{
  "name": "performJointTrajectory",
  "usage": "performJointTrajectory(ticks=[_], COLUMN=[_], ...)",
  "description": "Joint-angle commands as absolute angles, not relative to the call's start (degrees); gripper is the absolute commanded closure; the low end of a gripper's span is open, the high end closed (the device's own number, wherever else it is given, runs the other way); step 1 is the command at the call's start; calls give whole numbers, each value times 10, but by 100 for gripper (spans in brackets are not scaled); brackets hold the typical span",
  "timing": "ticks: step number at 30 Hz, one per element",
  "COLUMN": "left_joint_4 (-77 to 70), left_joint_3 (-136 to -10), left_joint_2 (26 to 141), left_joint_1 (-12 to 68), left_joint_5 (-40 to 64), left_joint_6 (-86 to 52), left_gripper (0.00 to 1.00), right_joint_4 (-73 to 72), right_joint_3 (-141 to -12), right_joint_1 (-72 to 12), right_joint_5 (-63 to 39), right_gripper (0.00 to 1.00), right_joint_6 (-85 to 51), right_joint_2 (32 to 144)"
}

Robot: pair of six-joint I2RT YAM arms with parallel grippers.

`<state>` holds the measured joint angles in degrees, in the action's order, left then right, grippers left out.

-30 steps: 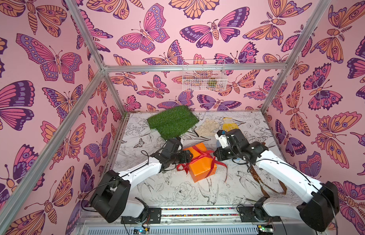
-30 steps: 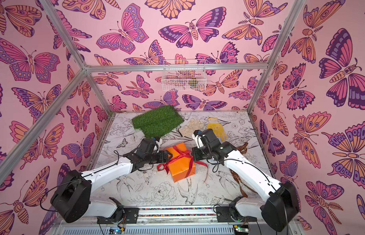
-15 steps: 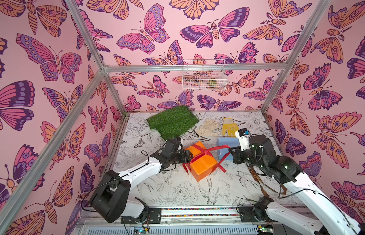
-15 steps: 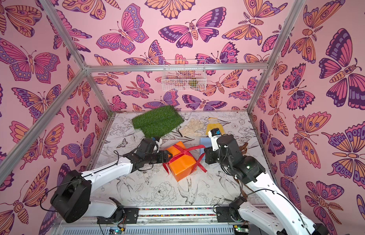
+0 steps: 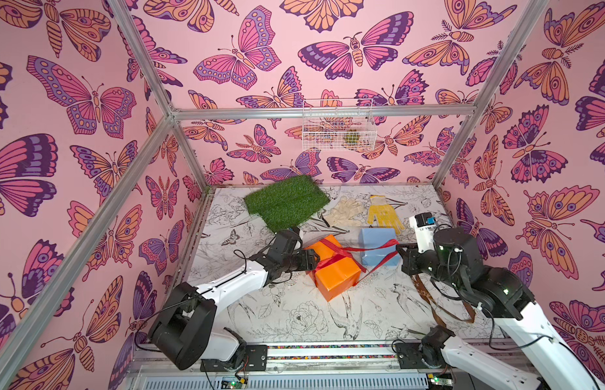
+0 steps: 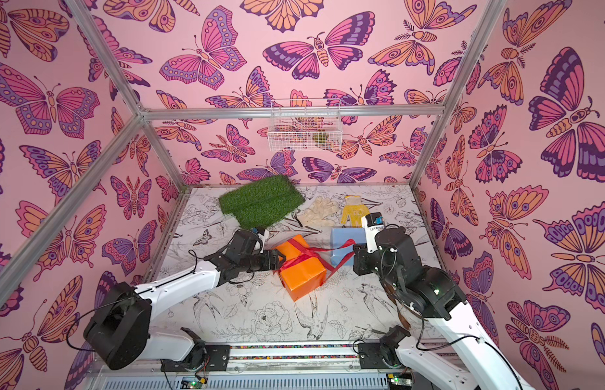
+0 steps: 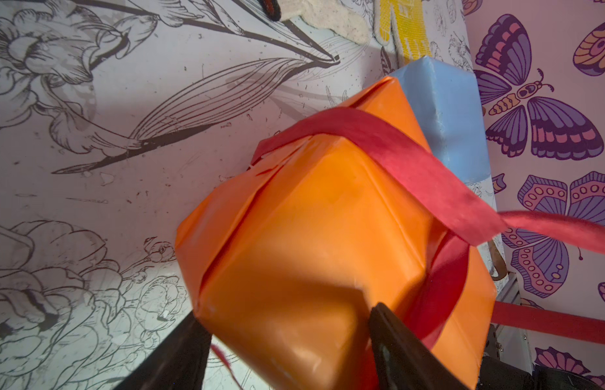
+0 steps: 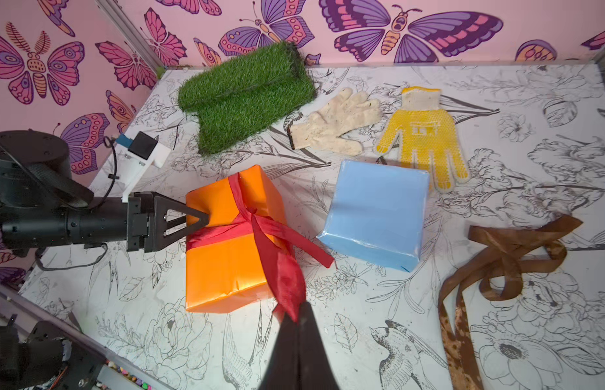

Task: Untie the ribbon bows on the gift boxes
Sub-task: Untie the ribbon from the gift box.

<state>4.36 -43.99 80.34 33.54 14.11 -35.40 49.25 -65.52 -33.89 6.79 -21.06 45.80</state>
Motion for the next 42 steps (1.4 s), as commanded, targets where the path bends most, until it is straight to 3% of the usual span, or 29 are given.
performJointTrajectory(ticks=[1,15,42], left_joint_4=[67,67,66], left_joint_3=[-430,-431,-436], left_joint_2=[809,817,835], left_joint_1=[335,335,335], left_joint_5=[137,140,147], left_joint_6=[-341,-338,-326], left_gripper=[26,26,25], right_joint_4=[520,638,742], right_joint_3=[-659,-626,-741], right_joint_1=[-342,-341,-342], right_joint_5=[126,315,349], right_gripper=[95,96,87], right_joint_6=[-225,-322,-313], right_joint_2=[446,395,378])
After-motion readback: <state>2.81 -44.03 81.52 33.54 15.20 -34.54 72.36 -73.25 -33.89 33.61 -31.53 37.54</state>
